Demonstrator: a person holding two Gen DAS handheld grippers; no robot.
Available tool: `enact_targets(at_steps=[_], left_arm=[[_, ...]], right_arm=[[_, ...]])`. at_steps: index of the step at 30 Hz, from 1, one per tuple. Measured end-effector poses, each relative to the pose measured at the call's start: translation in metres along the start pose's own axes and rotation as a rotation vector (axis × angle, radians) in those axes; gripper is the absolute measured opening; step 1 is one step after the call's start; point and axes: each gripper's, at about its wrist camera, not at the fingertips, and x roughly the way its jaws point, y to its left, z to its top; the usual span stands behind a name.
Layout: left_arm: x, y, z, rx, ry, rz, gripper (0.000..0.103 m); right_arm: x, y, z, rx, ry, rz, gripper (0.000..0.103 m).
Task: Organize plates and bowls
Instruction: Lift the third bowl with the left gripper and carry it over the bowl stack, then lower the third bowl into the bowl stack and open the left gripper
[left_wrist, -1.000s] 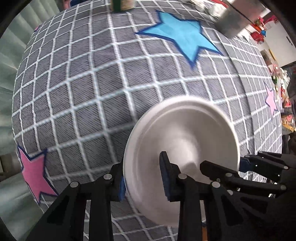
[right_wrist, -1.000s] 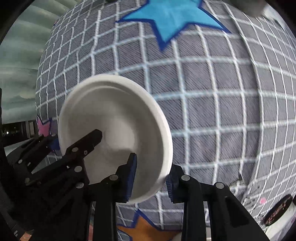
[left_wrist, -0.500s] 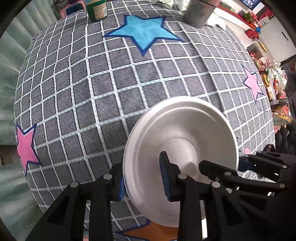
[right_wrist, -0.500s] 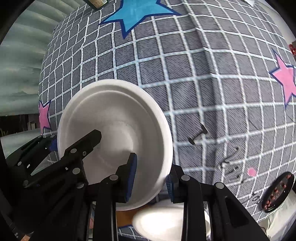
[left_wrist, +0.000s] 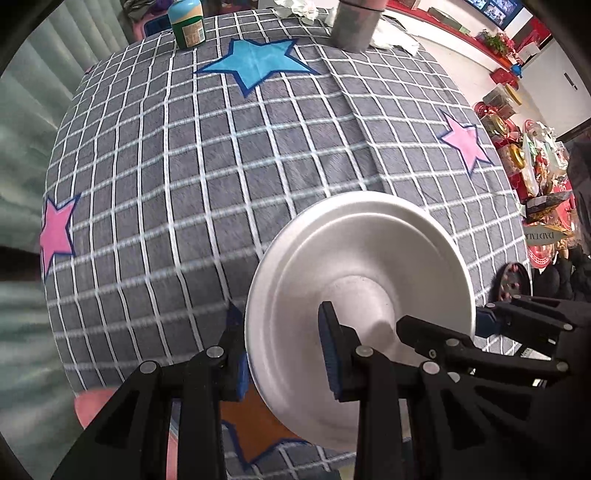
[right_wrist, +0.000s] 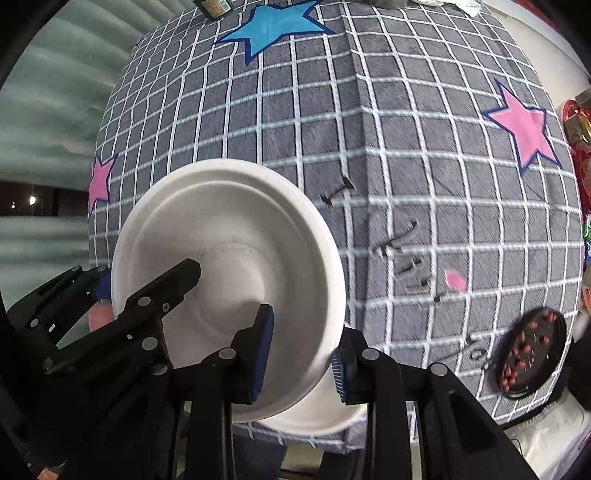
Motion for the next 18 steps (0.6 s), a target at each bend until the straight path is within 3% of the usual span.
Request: enact_targets(at_steps=[4,9,12,14,15,17,18], left_arm=[[0.002,-0.017,-0.013,-0.016,0.011,0.008,0.033],[0.011,-0.057,-0.036,-0.016,0.024,0.037,0.033],[0.02,-0.086,-0.046,-0.02,0.025,0.093,0.046],[0.022,-0.094,-0.063,-0.045,0.026,0.124,0.063],[0.022,-0.09,-0.07,-0.056,0.024,0.134,0.063],[0.011,-0.068,-0.096,-0.092,0.017,0.14,0.071],[0.005,-0.054,-0.104,-0.11,0.016,0.136,0.075]], right_arm=[[-0.002,-0.017,-0.046,-0.024,0.011,-0.009,0.032],[0.0,-0.022,-0.065,-0.037,0.028,-0.011,0.032],[0.003,-0.024,-0.068,-0.058,0.028,-0.023,0.032],[0.007,-0.026,-0.066,-0.066,0.032,-0.027,0.033],[0.005,-0.027,-0.068,-0.065,0.035,-0.023,0.037],[-0.004,-0.041,-0.078,-0.055,0.018,-0.045,0.071],[-0.006,-0.044,-0.078,-0.056,0.005,-0.059,0.077]])
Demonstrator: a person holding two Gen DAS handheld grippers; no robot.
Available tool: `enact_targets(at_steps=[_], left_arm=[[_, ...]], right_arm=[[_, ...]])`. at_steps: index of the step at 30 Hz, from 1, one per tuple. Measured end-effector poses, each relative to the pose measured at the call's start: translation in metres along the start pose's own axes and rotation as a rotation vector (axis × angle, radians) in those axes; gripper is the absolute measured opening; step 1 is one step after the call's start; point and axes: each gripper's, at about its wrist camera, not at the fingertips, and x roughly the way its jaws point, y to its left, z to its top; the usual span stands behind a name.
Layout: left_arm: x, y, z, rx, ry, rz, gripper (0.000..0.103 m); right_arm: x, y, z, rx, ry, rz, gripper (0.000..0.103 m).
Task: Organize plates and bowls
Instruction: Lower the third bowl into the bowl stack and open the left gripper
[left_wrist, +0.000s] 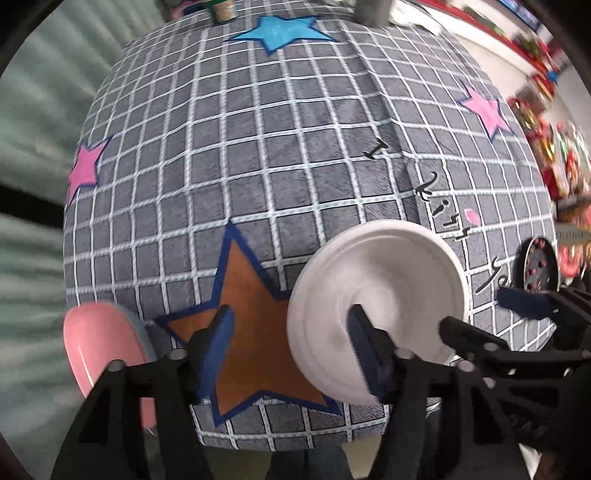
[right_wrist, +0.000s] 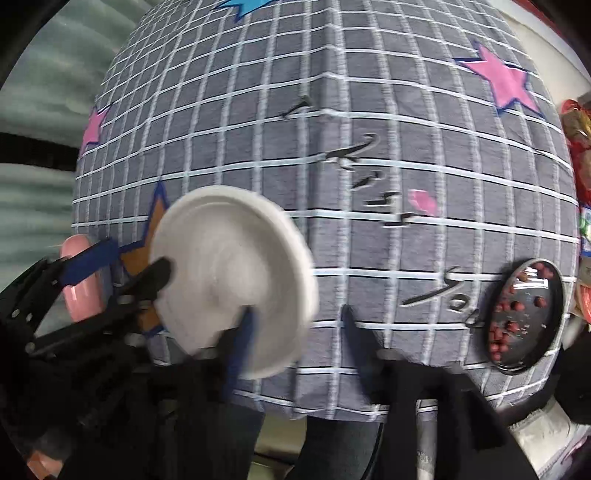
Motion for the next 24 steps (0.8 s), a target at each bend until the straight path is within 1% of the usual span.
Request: enact_targets(at_steps=[1,2,5,6,7,10,11,12,13,15,16,20,22,23,24], left_arm=[[-0.001,0.006,-0.005,-0.021,-0.001,-0.001,0.081],[-0.005,0.009,-0.015,-0.037,-0.008,0.003,0.081],[-0.008,-0.005,-0.016,-0.064,-0.013,0.015,0.081],[-0.01,0.0,-0.015,-0.074,-0.012,0.015,0.081],[-0.009,0.001,-0.015,-0.086,-0.007,0.014,0.081],[-0.014,0.004,-0.039,-0.127,0.013,0.001,0.081],[-0.016,0.006,-0.052,-0.139,0.021,0.001,0.081],[-0.015,0.001,-0.058,-0.145,0.024,0.003,0.081],[-0.015,0.009,-0.057,-0.149,0.025,0.006,0.081],[-0.021,0.012,-0.063,-0.155,0.021,0.016,0.081],[-0.029,0.017,-0.067,-0.159,0.018,0.019,0.081],[-0.043,0.009,-0.073,-0.171,0.01,0.034,0.081],[-0.045,0.004,-0.073,-0.181,0.01,0.037,0.081],[-0.046,0.004,-0.066,-0.186,0.01,0.038,0.081],[-0.048,0.006,-0.067,-0.191,0.011,0.039,0.081]], right_arm=[[-0.003,-0.007,-0.003,-0.001,-0.016,0.007,0.083],[-0.006,-0.013,-0.006,0.004,-0.02,0.018,0.083],[-0.013,-0.028,-0.014,0.031,-0.029,0.044,0.084],[-0.014,-0.033,-0.015,0.035,-0.03,0.052,0.086],[-0.017,-0.04,-0.022,0.039,-0.03,0.064,0.103],[-0.028,-0.053,-0.037,0.041,-0.036,0.09,0.103],[-0.033,-0.06,-0.045,0.036,-0.036,0.095,0.103],[-0.035,-0.063,-0.045,0.033,-0.036,0.095,0.103],[-0.031,-0.056,-0.039,0.03,-0.034,0.094,0.103],[-0.023,-0.046,-0.032,0.029,-0.022,0.094,0.103],[-0.026,-0.049,-0.036,0.032,-0.014,0.096,0.103],[-0.032,-0.054,-0.046,0.027,0.003,0.102,0.103],[-0.032,-0.048,-0.043,0.019,0.007,0.1,0.103],[-0.034,-0.048,-0.045,0.016,0.008,0.099,0.103],[-0.031,-0.04,-0.039,0.016,0.009,0.096,0.103]])
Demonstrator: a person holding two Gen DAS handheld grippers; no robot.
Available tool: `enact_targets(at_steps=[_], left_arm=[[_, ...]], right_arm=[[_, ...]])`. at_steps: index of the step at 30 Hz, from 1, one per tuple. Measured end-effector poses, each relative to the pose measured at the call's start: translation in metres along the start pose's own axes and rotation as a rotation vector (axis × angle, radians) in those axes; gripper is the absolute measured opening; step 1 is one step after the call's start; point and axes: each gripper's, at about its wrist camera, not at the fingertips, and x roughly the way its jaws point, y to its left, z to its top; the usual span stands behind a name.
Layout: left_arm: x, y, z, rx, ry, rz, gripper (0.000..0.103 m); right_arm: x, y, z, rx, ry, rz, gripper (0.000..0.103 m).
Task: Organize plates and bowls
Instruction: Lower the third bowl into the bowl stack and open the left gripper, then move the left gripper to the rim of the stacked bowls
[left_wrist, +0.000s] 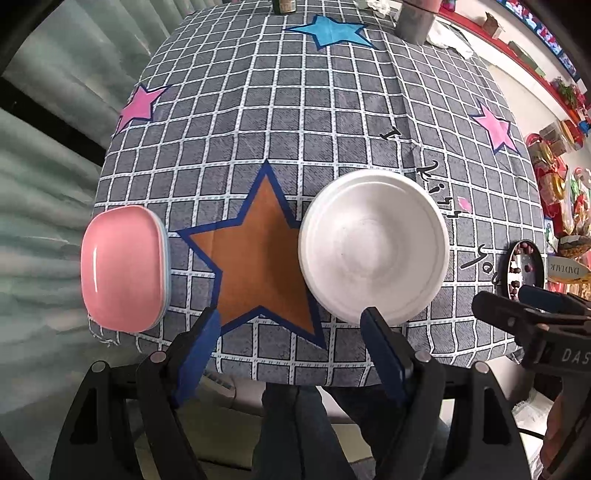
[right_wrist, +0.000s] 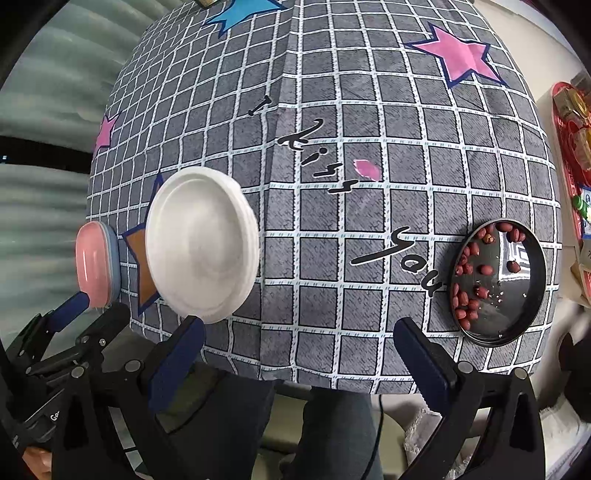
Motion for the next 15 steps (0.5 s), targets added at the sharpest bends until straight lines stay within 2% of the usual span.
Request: enact_targets(at_steps=[4,9,13,15], left_arm=[[-0.005,0.009,-0.014,-0.016,-0.007,-0.007,0.081],[-0.005,0.018,-0.008,-0.015,-0.016,-0.021,0.081],[-0.002,0.024,-0.021,-0.007,-0.013,-0.036,0.081],[-0.002,0.034,-0.003,0.003,-0.016,-0.036,0.081]], right_arm=[[0.001,0.012,0.005,-0.011,0.0,-0.014,0.103],[0.003,0.022,0.01,-0.008,-0.012,-0.035,0.103],[0.003,0.029,0.008,0.005,-0.013,-0.048,0.103],[0.005,0.033,0.007,0.012,-0.014,-0.058,0.103]])
